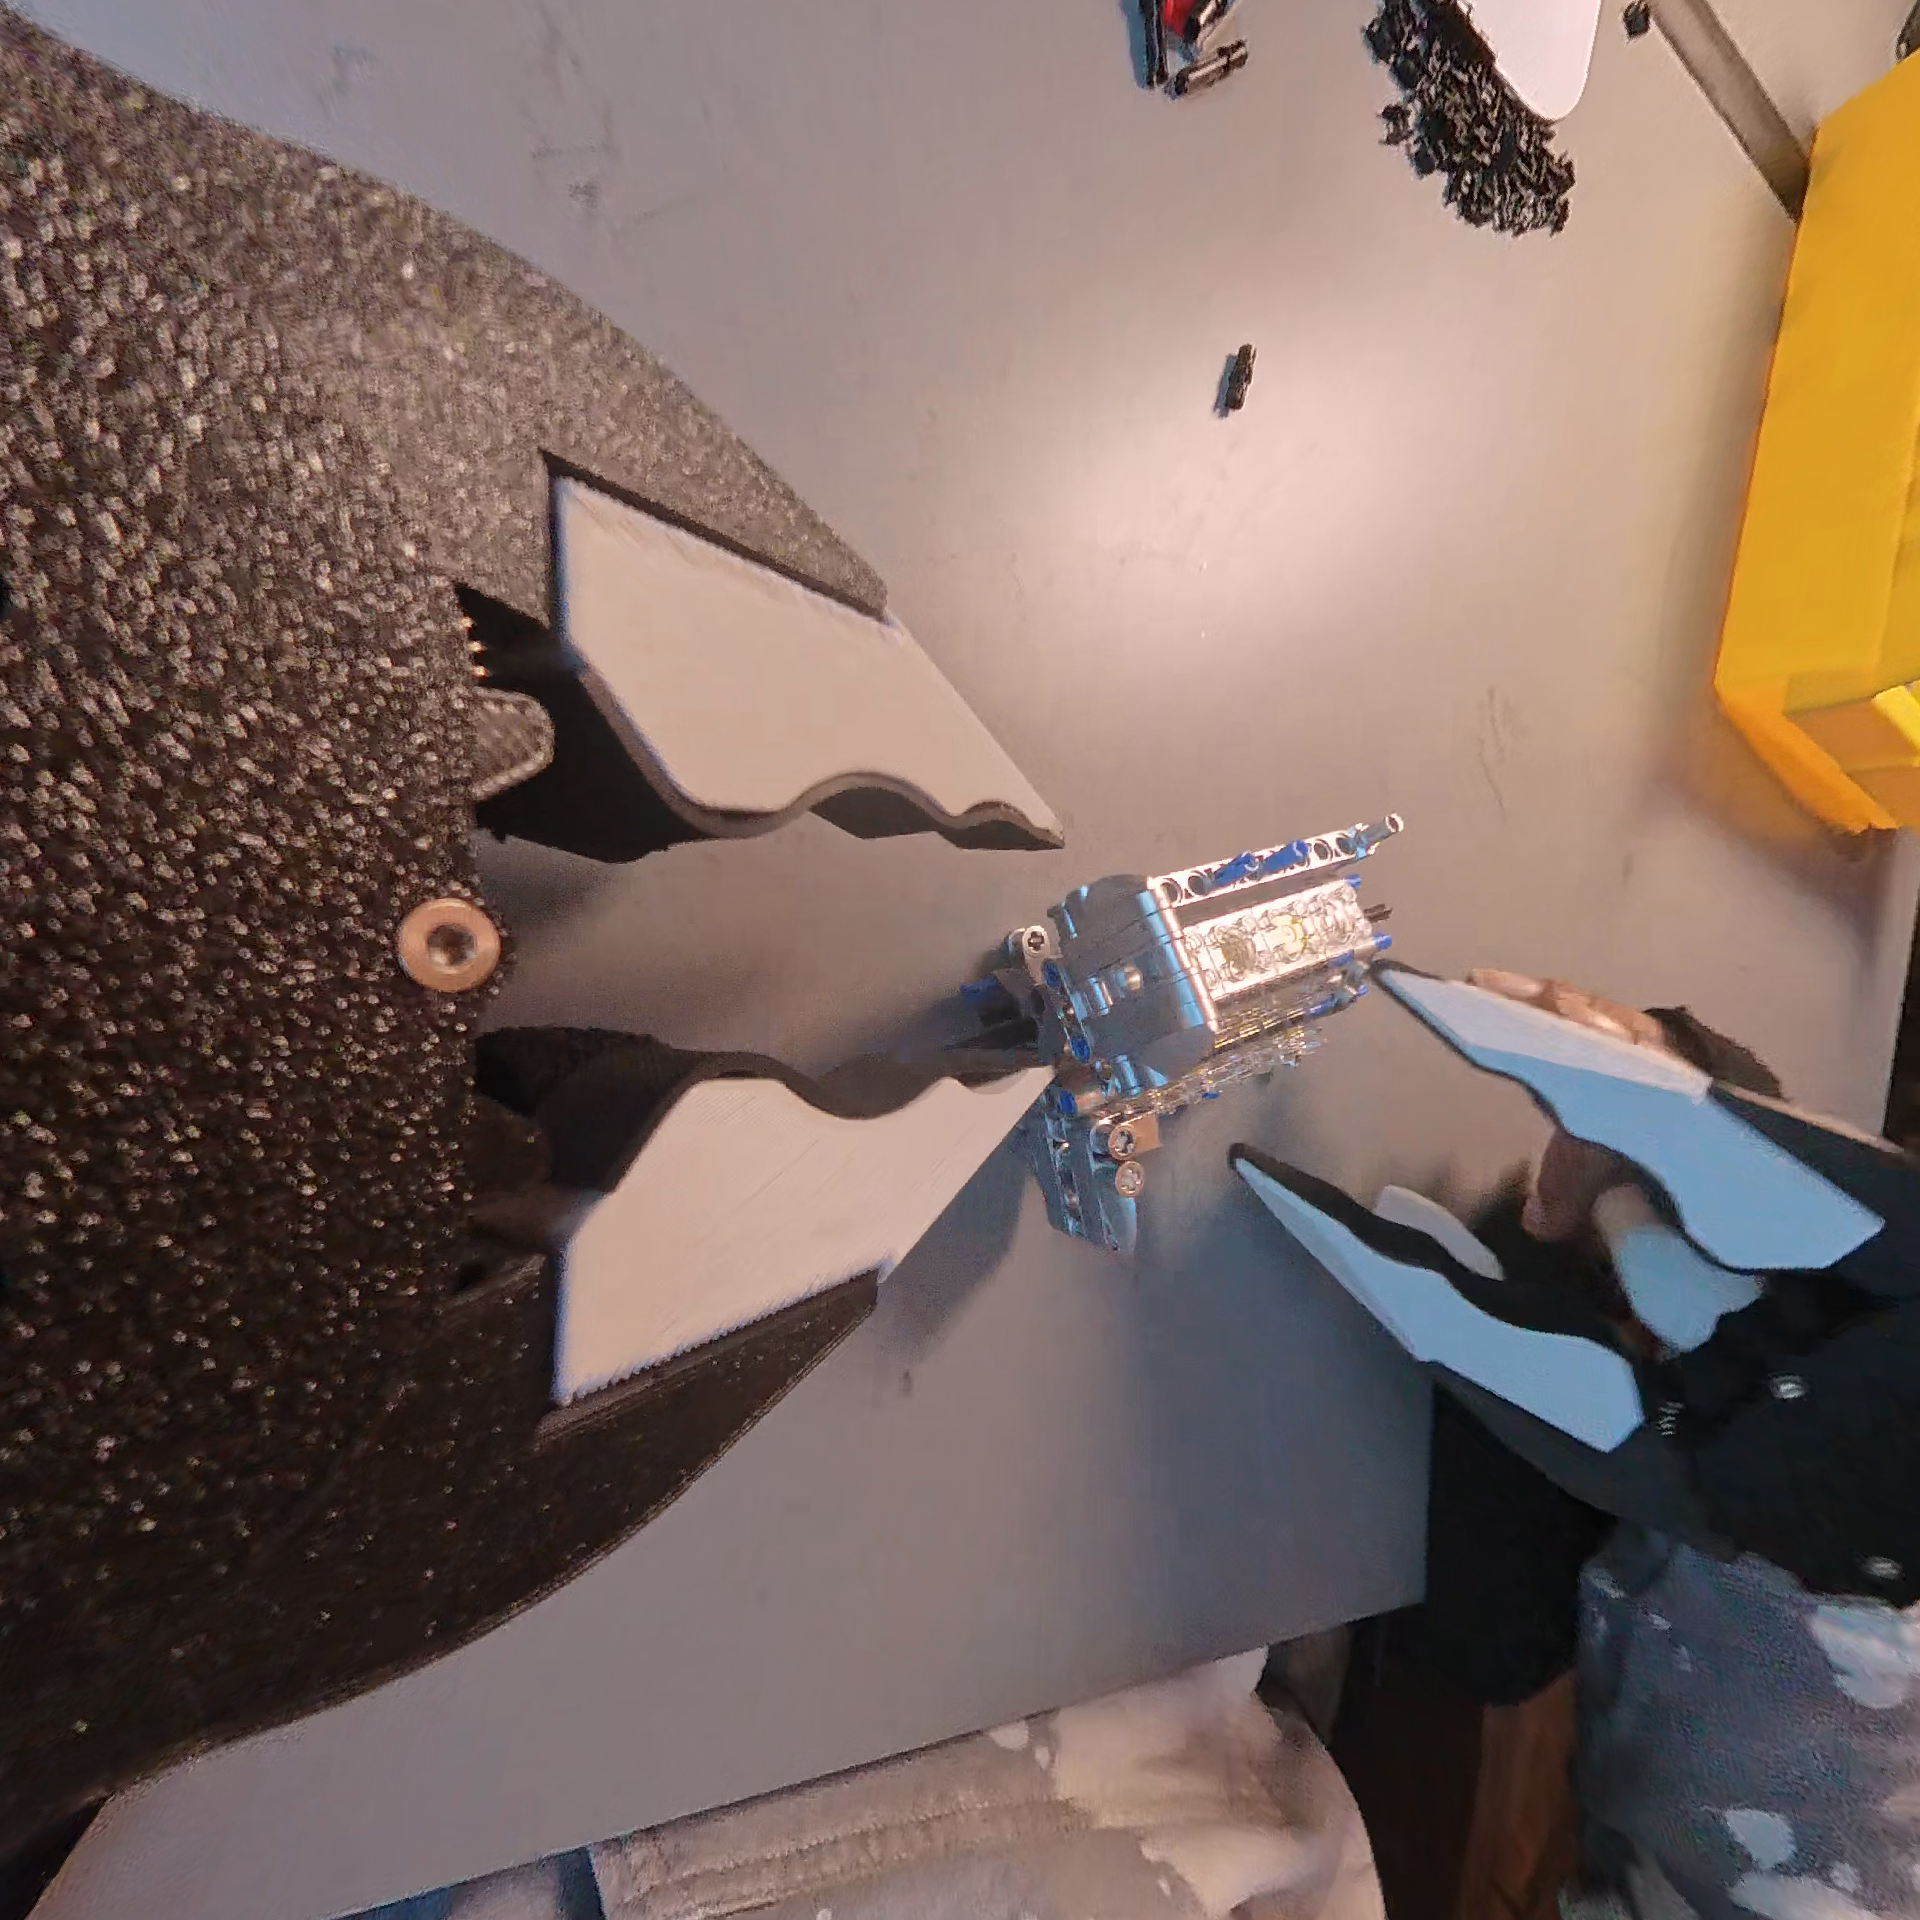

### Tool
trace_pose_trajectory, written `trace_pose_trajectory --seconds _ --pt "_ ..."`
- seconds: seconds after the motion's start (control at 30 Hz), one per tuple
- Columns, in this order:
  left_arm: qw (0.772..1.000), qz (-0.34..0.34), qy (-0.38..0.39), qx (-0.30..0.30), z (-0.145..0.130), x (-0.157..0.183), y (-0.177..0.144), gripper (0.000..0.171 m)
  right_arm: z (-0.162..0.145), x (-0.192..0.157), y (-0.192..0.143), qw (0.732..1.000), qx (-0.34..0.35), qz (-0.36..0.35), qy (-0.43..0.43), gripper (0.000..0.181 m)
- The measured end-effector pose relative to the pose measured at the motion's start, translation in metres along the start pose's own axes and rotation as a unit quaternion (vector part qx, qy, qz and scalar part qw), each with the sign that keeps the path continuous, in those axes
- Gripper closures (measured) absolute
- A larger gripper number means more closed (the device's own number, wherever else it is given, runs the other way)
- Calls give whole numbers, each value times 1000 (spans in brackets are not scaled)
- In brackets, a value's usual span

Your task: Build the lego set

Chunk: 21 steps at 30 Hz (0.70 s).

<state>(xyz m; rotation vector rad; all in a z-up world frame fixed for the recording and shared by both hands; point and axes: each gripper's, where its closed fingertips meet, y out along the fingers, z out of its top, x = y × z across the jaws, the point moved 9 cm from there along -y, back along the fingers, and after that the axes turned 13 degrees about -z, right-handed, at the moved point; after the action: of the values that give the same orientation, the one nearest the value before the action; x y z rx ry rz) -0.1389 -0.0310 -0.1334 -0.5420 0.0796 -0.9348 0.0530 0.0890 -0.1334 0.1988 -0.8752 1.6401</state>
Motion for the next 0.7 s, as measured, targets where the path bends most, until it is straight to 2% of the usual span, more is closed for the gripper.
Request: trace_pose_trajectory --seconds 0.17,0.27,0.43,0.5,0.6,0.7 --pt "1000 -8 20 -21 -3 6 2 138 -4 30 -2 996 36 -7 85 127" --pt "998 -26 25 -52 -8 13 5 140 -14 35 1 995 25 -12 94 127" --pt "991 7 63 -117 -11 16 20 166 -23 35 1 994 17 -38 100 129" --pt "994 28 5 -107 -8 9 21 169 -24 39 0 992 22 -49 111 132" --pt "994 12 -108 -32 -1 -2 18 170 -25 46 -3 988 33 -70 131 132" --pt "981 -10 -194 26 -1 -13 13 171 -26 53 -9 983 53 -73 159 132"
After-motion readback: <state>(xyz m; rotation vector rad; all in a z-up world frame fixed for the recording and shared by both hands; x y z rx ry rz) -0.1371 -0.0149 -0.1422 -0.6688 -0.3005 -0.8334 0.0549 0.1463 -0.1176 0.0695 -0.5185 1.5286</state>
